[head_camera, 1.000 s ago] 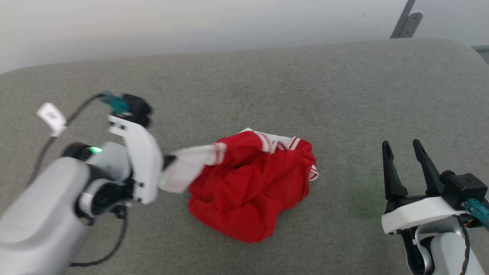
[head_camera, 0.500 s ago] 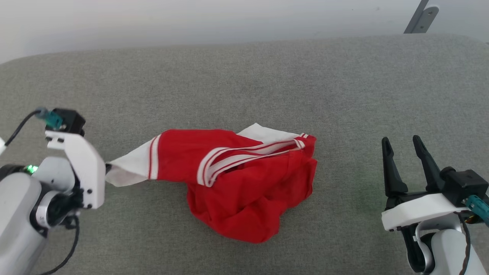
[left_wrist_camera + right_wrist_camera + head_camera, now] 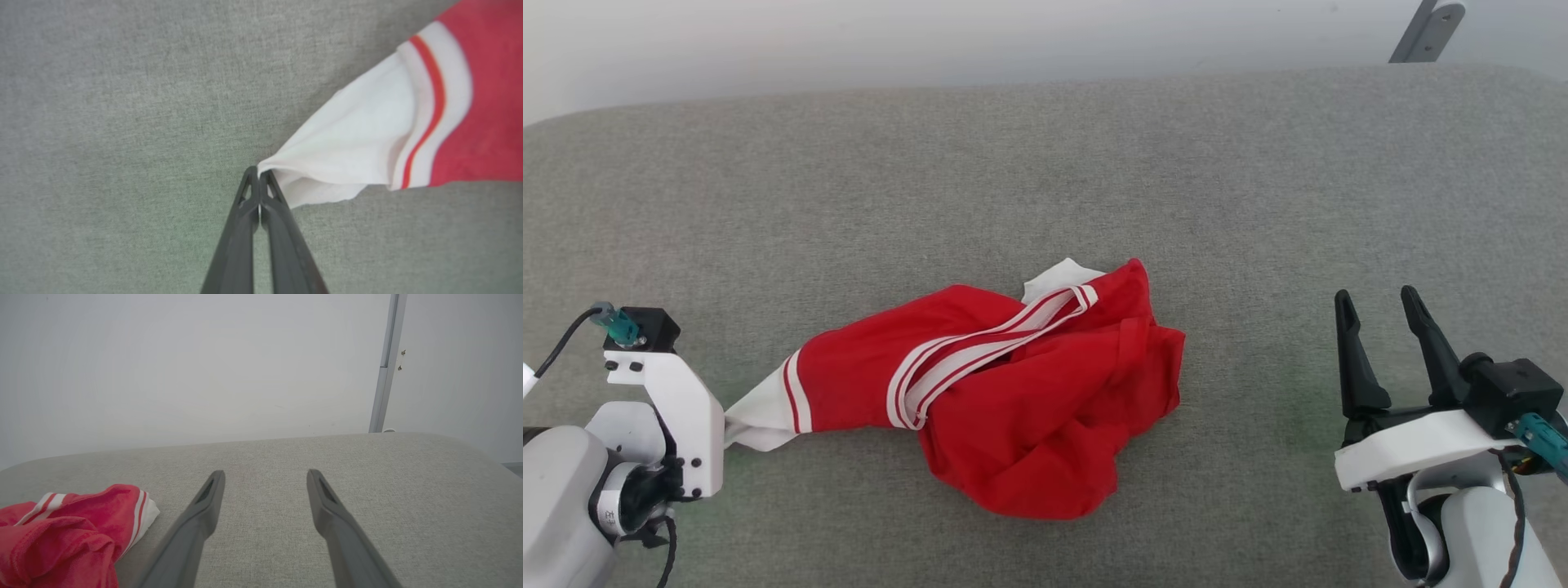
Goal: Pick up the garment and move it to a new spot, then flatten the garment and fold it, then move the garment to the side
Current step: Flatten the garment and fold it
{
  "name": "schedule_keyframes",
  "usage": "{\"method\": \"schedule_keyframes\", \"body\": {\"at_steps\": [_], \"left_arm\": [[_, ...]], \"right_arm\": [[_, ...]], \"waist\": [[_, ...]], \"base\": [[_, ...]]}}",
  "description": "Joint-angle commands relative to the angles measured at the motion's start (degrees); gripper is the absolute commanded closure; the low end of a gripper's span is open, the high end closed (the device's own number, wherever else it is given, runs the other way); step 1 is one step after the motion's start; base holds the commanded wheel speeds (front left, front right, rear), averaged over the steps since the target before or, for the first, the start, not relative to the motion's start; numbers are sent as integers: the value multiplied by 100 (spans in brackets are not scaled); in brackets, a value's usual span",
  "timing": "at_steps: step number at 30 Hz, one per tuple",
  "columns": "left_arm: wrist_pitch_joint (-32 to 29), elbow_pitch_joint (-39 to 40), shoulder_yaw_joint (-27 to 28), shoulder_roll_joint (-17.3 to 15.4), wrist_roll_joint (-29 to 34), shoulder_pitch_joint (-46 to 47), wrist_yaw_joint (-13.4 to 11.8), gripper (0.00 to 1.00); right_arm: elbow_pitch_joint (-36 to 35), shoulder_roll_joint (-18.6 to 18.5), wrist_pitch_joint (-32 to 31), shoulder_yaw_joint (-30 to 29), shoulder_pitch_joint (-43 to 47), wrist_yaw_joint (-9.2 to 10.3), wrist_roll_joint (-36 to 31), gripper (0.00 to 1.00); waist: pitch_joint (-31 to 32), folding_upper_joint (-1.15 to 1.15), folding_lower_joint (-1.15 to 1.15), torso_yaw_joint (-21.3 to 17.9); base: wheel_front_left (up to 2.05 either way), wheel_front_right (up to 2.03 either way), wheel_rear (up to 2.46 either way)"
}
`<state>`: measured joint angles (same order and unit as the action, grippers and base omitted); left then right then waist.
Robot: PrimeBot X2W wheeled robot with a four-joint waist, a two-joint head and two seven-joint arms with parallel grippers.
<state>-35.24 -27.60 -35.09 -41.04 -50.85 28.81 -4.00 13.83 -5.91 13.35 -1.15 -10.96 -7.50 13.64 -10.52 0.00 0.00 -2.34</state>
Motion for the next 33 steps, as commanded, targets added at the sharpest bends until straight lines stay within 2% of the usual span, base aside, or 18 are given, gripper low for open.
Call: {"method": "schedule_keyframes", "body": {"at_steps": [1,2,3,4,5,13,19,27,33], "left_arm": [[90,-60,25,31,-40,3,40,98],[143,-77,54,67,-77,26,42,66],[199,-84,80,85,-100,45,44,51],[264,-70,96,91,-93,63,61,12],[335,-48,132,111,-117,73,73,0],[1142,495,282,151,52,-61,55,0],[2247,1024,475,192,311,-293,-19,0],[3542,1503,665,267,616,-721,-191,0],[4152,1710,777,390,688,-1036,-376,0]], "right_arm": [[-5,-4,-17,24,-50,2,35,0],[-8,-10,-23,39,-52,2,53,0],[-10,-22,-35,58,-48,2,57,0],[-7,-37,-56,81,-37,2,81,0],[-7,-51,-60,107,-25,2,101,0],[-19,-187,-241,407,111,2,268,0],[-70,-383,-631,924,209,2,537,0],[-123,-768,-1719,1755,250,2,1159,0],[-94,-1076,-2614,2227,167,2,1397,0]], "waist": [[9,0,0,18],[22,0,0,33],[42,0,0,50],[65,0,0,69],[92,0,0,92],[337,0,0,360],[492,0,0,613],[610,0,0,990],[611,0,0,1220]], "base": [[0,0,0],[0,0,0],[0,0,0],[0,0,0],[0,0,0],[0,0,0],[0,0,0],[0,0,0],[0,0,0]]}}
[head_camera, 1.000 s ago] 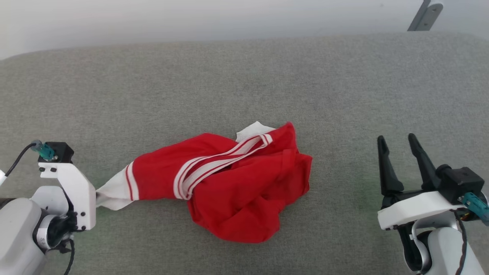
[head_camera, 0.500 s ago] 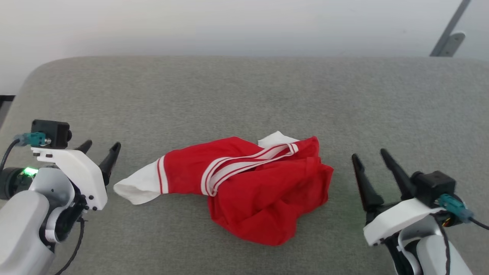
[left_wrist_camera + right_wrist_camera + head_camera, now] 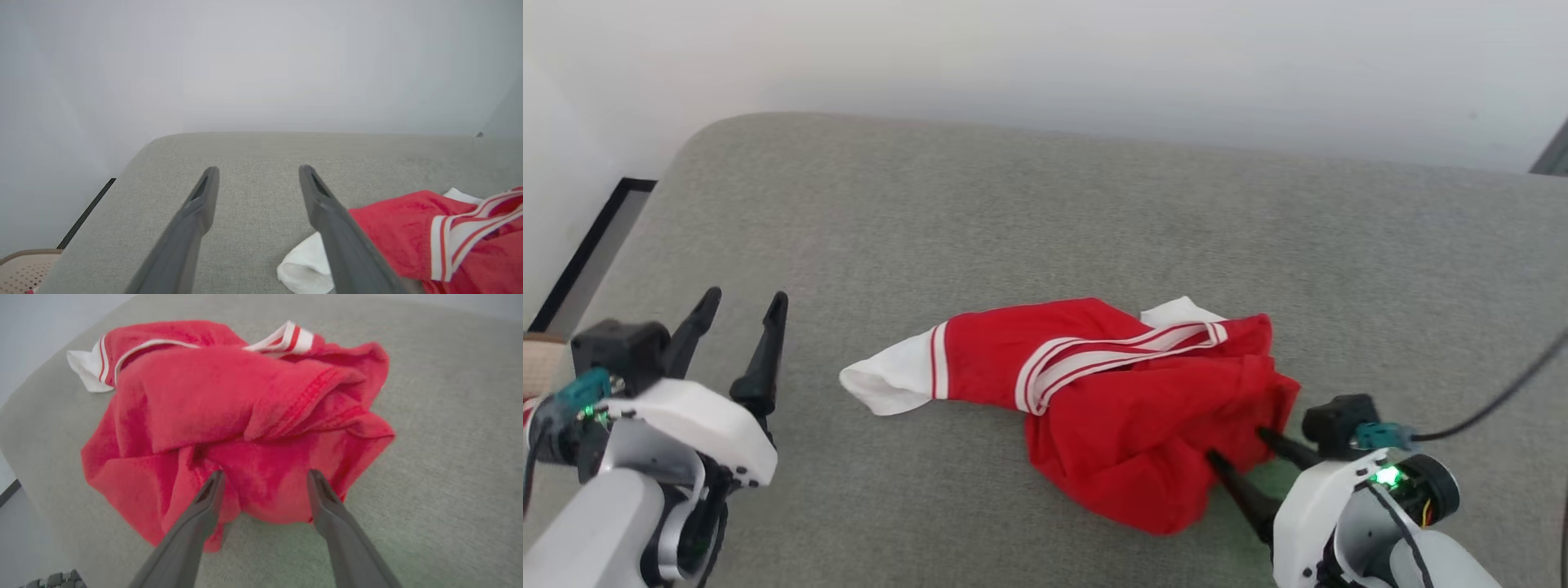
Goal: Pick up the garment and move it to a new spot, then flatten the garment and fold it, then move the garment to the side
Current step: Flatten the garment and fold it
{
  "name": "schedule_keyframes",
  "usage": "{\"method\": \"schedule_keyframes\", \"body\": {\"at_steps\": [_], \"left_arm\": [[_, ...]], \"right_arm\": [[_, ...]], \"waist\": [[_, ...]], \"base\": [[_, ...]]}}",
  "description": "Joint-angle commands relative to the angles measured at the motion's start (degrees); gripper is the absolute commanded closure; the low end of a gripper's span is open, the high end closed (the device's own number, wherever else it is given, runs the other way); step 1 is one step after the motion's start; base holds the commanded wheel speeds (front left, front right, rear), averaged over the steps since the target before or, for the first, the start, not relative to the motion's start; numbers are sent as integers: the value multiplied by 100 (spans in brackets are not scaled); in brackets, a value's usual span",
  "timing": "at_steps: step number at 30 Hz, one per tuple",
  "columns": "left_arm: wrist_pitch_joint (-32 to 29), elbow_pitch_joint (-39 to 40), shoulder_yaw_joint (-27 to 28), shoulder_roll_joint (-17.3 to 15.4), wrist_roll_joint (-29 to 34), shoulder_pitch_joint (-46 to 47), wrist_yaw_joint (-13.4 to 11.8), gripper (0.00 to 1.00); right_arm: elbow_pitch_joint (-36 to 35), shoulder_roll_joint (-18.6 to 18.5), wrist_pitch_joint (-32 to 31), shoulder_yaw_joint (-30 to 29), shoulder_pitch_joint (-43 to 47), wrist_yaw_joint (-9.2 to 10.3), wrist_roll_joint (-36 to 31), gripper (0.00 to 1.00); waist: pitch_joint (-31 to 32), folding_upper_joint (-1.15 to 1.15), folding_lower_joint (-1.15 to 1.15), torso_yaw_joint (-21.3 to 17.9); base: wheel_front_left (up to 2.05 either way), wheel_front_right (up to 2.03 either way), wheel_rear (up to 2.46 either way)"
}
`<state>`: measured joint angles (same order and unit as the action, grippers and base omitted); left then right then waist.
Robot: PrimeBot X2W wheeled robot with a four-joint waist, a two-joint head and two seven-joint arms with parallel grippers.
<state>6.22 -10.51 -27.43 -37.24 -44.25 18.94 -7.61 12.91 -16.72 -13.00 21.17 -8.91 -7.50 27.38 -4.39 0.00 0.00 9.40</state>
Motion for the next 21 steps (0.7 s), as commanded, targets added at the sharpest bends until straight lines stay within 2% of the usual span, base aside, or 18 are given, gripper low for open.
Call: {"method": "schedule_keyframes", "body": {"at_steps": [1,5,12,13,14,18,21], "left_arm": [[88,29,31,27,22,-116,-51,0],[384,157,112,161,-33,-341,-196,0],[745,371,283,381,-18,-624,-344,0],[771,399,310,425,-10,-646,-346,0],[807,415,345,456,-13,-675,-338,0],[867,451,520,570,38,-817,-336,0],[899,487,686,652,72,-935,-308,0]], "right_arm": [[8,-63,-152,90,-75,2,33,0],[107,-253,-702,370,-245,2,-22,0],[570,-377,-1218,876,-718,2,-188,0],[631,-414,-1239,1003,-803,2,-251,72],[698,-419,-1237,1087,-874,2,-261,100],[863,-470,-1313,1287,-1038,2,-93,100],[753,-672,-1503,1370,-1082,2,86,100]], "waist": [[-13,0,0,89],[-81,0,0,262],[-246,0,0,529],[-267,0,0,564],[-278,0,0,589],[-289,0,0,637],[-271,0,0,617]], "base": [[0,0,0],[0,0,0],[0,0,0],[0,0,0],[0,0,0],[0,0,0],[0,0,0]]}}
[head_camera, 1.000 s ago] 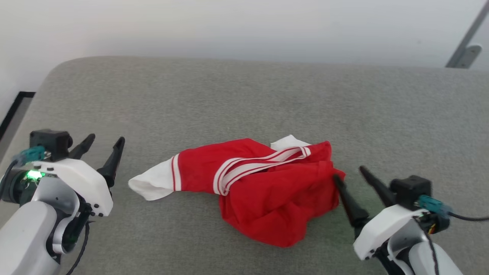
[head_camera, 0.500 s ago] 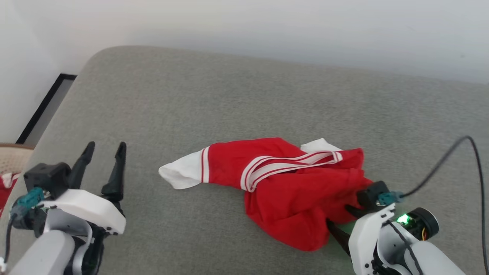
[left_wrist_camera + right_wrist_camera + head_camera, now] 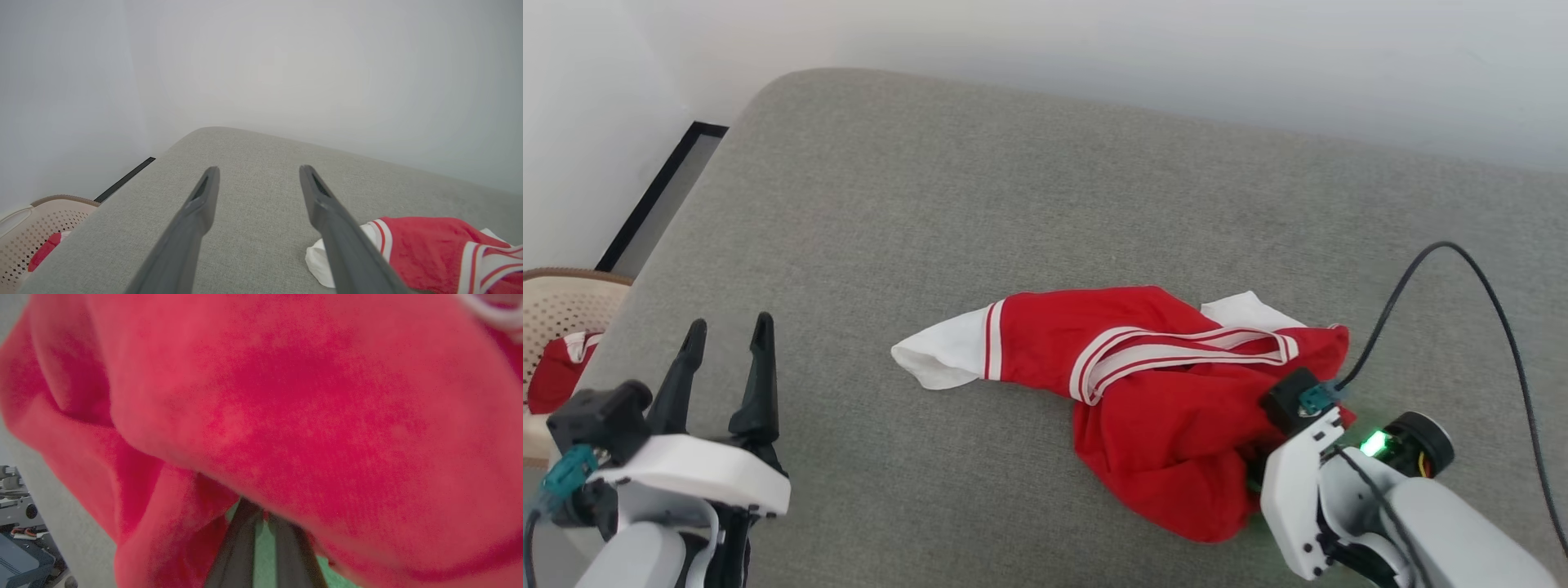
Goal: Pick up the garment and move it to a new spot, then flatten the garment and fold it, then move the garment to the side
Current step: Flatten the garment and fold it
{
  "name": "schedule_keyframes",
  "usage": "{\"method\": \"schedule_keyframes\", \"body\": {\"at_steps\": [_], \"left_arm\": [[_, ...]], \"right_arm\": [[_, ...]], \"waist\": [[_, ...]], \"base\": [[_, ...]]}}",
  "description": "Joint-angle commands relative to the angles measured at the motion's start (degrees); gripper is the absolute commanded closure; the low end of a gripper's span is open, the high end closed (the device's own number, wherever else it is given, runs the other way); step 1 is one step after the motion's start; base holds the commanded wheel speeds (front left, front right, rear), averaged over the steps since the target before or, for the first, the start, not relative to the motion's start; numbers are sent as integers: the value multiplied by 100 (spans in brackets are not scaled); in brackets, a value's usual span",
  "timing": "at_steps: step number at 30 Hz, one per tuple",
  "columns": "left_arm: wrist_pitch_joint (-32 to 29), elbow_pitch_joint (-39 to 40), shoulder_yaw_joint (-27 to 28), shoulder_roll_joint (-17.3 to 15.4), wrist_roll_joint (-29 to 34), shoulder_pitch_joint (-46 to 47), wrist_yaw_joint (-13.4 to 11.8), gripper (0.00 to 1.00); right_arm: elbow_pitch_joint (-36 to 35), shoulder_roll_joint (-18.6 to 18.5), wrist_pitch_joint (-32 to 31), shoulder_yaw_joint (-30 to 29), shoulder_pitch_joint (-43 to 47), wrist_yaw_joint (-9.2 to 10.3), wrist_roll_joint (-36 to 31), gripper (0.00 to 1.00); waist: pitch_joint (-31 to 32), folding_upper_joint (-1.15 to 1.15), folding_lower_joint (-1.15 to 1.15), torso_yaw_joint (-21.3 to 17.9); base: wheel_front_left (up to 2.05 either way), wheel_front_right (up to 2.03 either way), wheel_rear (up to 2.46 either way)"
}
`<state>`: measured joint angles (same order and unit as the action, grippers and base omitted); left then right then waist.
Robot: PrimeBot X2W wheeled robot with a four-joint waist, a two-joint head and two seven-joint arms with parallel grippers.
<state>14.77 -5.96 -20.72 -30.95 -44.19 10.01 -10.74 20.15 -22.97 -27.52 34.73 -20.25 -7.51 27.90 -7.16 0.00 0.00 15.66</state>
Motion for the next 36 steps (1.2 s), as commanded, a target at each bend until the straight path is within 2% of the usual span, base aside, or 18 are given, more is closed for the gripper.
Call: {"method": "schedule_keyframes", "body": {"at_steps": [1,9,13,18,23,24,25,26,27,31,36], "left_arm": [[39,54,72,58,70,-107,0,0],[51,310,587,289,241,-570,41,0],[52,351,865,406,385,-761,153,0],[52,364,1075,558,488,-870,239,0],[49,340,1222,674,592,-943,334,0],[49,321,1248,701,610,-945,374,0],[49,293,1269,733,636,-945,401,0],[49,288,1280,781,672,-950,417,0],[49,284,1288,818,698,-957,435,0],[49,248,1349,890,799,-1005,499,0],[49,273,1415,978,859,-1066,572,0]], "right_arm": [[-63,-107,-130,10,78,4,124,100],[-1469,-788,-1120,-211,705,4,945,100],[-2397,-1037,-1777,-671,1346,4,1145,100],[-3023,-866,-2374,-1108,2104,4,1258,100],[-3067,-568,-2411,-1184,2369,3,1038,100],[-3030,-516,-2380,-1166,2391,3,987,92],[-2990,-453,-2343,-1160,2414,4,991,64],[-2975,-412,-2311,-1169,2411,4,971,9],[-2961,-373,-2288,-1213,2403,3,954,0],[-3164,-348,-2418,-1418,2393,4,974,0],[-3807,-276,-2601,-1946,2436,3,1119,0]], "waist": [[16,0,0,-25],[58,0,0,-177],[29,0,0,-240],[7,0,0,-229],[-15,0,0,-207],[-17,0,0,-195],[-18,0,0,-184],[-14,0,0,-171],[-7,0,0,-160],[45,0,0,-123],[96,0,0,-82]], "base": [[0,0,0],[0,0,0],[0,0,0],[0,0,0],[0,0,0],[0,0,0],[0,0,0],[0,0,0],[0,0,0],[0,0,0],[0,0,0]]}}
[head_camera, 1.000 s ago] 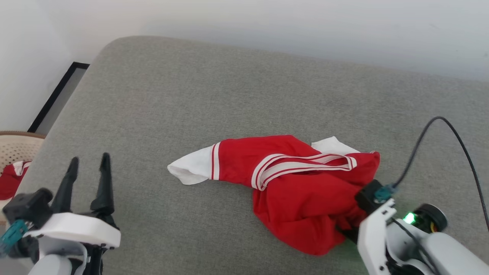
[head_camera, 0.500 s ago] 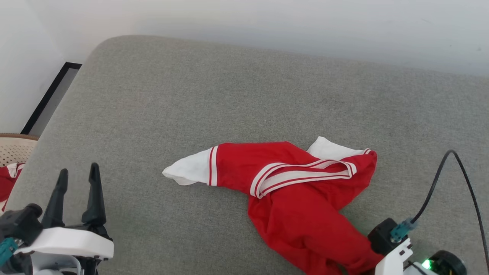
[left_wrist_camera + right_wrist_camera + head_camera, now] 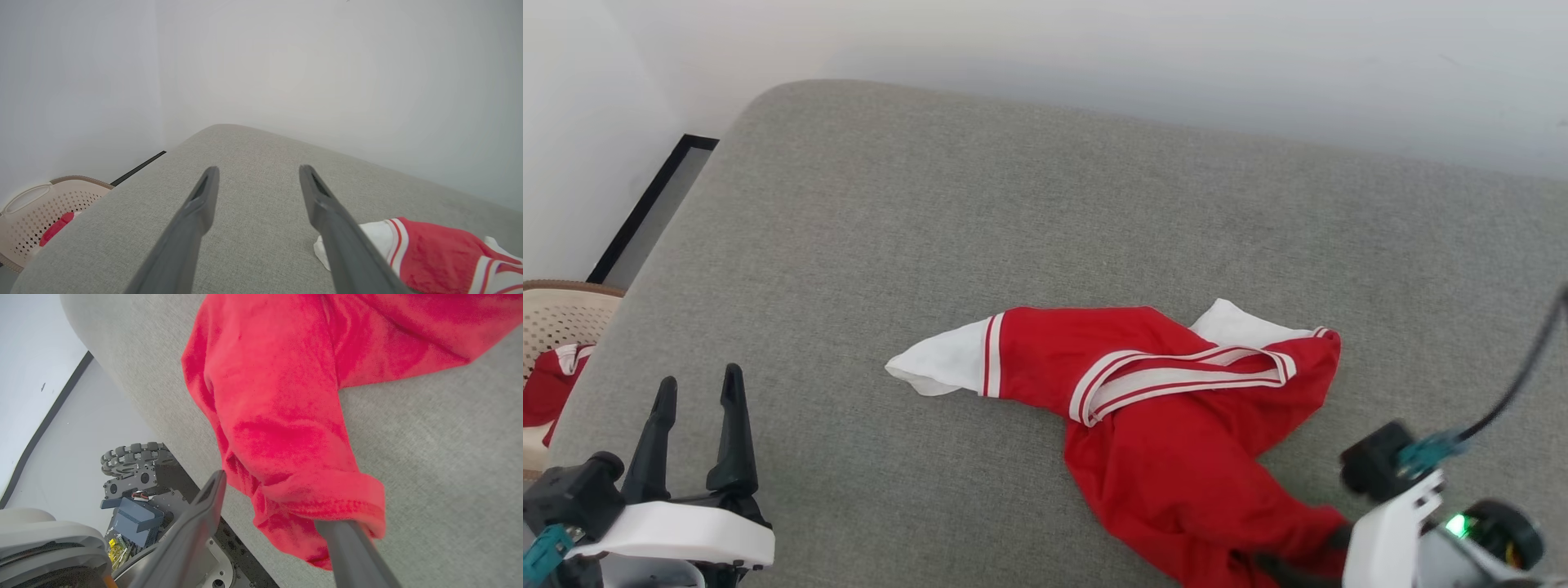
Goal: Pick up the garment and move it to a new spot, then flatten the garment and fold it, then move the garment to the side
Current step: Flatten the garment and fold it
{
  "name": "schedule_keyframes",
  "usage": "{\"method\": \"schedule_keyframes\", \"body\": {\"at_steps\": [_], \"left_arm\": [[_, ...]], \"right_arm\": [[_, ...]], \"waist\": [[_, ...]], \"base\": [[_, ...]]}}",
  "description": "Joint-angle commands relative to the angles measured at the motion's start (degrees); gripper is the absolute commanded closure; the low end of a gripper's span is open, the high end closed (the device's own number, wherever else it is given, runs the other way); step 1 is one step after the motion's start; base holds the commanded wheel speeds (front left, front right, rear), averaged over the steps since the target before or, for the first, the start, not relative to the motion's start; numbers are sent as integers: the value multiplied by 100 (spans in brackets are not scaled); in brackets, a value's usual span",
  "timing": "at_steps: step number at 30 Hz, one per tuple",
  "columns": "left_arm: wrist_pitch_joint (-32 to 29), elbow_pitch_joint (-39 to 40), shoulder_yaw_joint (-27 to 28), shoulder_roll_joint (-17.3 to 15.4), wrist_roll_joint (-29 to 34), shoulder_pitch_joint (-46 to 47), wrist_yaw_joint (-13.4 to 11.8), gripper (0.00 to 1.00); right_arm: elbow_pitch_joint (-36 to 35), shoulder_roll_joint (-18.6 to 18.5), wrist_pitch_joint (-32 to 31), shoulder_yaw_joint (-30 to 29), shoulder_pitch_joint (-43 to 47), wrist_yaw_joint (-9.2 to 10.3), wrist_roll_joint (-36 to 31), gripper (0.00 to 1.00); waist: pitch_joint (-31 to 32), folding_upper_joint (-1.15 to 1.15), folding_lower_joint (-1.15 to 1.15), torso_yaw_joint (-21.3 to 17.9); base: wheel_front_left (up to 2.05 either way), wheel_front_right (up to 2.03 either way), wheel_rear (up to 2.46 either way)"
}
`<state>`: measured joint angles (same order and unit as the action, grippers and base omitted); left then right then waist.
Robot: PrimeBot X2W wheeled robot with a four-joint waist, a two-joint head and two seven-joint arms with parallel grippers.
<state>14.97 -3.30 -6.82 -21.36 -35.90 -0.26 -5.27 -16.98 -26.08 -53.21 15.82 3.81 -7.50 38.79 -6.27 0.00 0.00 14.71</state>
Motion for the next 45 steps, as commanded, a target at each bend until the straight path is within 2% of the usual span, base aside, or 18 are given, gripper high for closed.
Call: {"method": "schedule_keyframes", "body": {"at_steps": [1,6,11,14,17,24,32,42,43,44,45], "left_arm": [[30,13,35,36,43,-58,39,0],[30,-63,107,112,90,-22,188,0],[29,-143,97,227,189,172,340,0],[30,-208,66,295,266,273,431,0],[30,-281,26,390,325,396,527,0],[29,-440,36,596,396,573,717,0],[29,-624,30,825,525,808,923,0],[29,-877,70,1159,690,1110,1130,0],[29,-901,81,1178,701,1127,1142,0],[29,-923,95,1192,719,1150,1162,0],[29,-942,112,1204,732,1167,1176,0]], "right_arm": [[-236,52,-59,-169,14,3,66,0],[-629,113,55,-704,-420,3,-150,0],[-172,13,502,-790,-1198,2,-427,0],[357,-135,750,-626,-1625,2,-434,0],[877,-432,731,-331,-1920,3,-384,0],[1613,-899,916,65,-2529,2,-193,0],[2380,-1048,915,607,-3227,3,-7,0],[3593,-1073,699,1973,-4006,2,317,0],[3673,-1064,698,2148,-4040,3,334,42],[3735,-1067,739,2312,-4102,1,371,100],[3833,-1077,795,2391,-4164,2,411,100]], "waist": [[12,0,0,24],[-26,0,0,93],[-131,0,0,236],[-207,0,0,350],[-275,0,0,485],[-485,0,0,693],[-754,0,0,916],[-1026,0,0,1188],[-1029,0,0,1201],[-1032,0,0,1209],[-1028,0,0,1209]], "base": [[0,0,0],[0,0,0],[0,0,0],[0,0,0],[0,0,0],[0,0,0],[0,0,0],[0,0,0],[0,0,0],[0,0,0],[0,0,0]]}}
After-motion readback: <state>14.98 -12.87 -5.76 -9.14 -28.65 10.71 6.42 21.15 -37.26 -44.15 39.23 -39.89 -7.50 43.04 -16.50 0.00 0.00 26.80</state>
